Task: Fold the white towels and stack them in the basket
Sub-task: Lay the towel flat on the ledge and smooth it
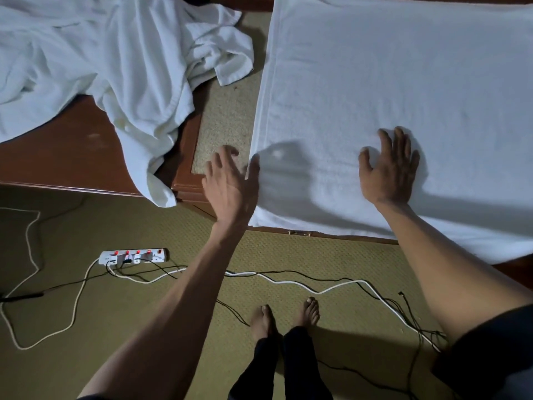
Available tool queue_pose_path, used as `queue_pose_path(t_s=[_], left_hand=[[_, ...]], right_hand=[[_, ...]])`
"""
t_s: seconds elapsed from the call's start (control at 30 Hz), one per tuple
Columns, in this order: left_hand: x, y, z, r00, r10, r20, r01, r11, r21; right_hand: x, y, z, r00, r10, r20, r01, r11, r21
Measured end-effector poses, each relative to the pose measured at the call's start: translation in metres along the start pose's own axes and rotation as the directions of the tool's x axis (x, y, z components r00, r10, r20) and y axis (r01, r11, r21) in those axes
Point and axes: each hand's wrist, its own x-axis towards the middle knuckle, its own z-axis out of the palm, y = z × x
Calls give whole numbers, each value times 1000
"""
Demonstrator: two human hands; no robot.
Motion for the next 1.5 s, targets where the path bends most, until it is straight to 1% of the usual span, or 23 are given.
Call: queue_pose_path(t_s=[0.07,0.13,0.17,0.27,0.3,0.37,0.47,0.53,0.6,0.67,0.73,0.8,0.87,0.9,0.93,0.97,1.0,1.07,1.13,1.23,1.33,1.43,1.5], left_hand=[[-1,28,13,991,133,18,-130,983,-132],[-10,52,29,946,284,155,-247,943,-222],[-17,56,37,911,343,231,-299,932,-205],[-25,30,51,803,446,396,-502,864,43],[-22,13,50,783,461,417,-549,828,116],[-12,-16,39,779,473,411,-580,793,187],[-8,-32,20,820,405,406,-510,837,196],[-12,-24,17,881,291,372,-377,908,184],[-17,0,21,920,227,321,-284,947,147],[-21,36,36,919,253,302,-265,964,-3],[-28,78,56,908,314,276,-261,942,-212],[-31,118,79,911,329,249,-227,904,-362],[-35,154,99,910,302,286,-158,887,-433],[-36,168,109,903,301,305,-145,885,-443],[-37,178,117,893,318,318,-160,886,-435],[-40,185,127,873,357,331,-225,899,-376],[-44,187,135,839,407,360,-331,908,-257],[-52,185,148,754,461,468,-530,848,18],[-53,184,153,735,433,522,-567,814,124],[-50,188,151,746,416,520,-562,812,158],[-52,190,149,748,409,522,-564,807,174],[-54,192,148,755,412,509,-567,801,192],[-53,193,145,758,419,499,-568,800,192]], right_hand=[[1,0,1,1000,0,-16,0,1000,0],[0,1,2,1000,-4,-27,4,1000,-3],[0,2,2,1000,-5,-24,5,1000,-1],[0,3,1,1000,10,8,-10,1000,13],[1,3,1,1000,10,20,-10,1000,10],[1,2,0,999,4,35,-4,1000,6],[1,2,-1,1000,3,23,-3,1000,6],[1,1,0,1000,0,13,0,1000,3],[1,2,1,1000,7,4,-7,1000,12],[2,4,5,1000,-4,-19,4,1000,2],[7,7,7,1000,8,-12,-7,999,33],[17,13,1,998,54,45,-62,976,209],[23,31,-9,993,58,104,-98,892,441],[23,45,-16,995,34,95,-76,872,484],[20,61,-22,998,-6,59,-22,892,451],[16,79,-28,998,-65,21,53,933,355],[12,99,-34,991,-136,9,130,965,229],[7,141,-43,966,-255,52,252,966,52],[4,180,-57,950,-305,70,304,952,29],[5,235,-76,945,-327,17,327,945,-4],[6,284,-90,968,-251,-26,249,968,-40],[5,322,-98,992,-77,-100,70,995,-72],[-1,328,-99,992,37,-123,-47,996,-81]])
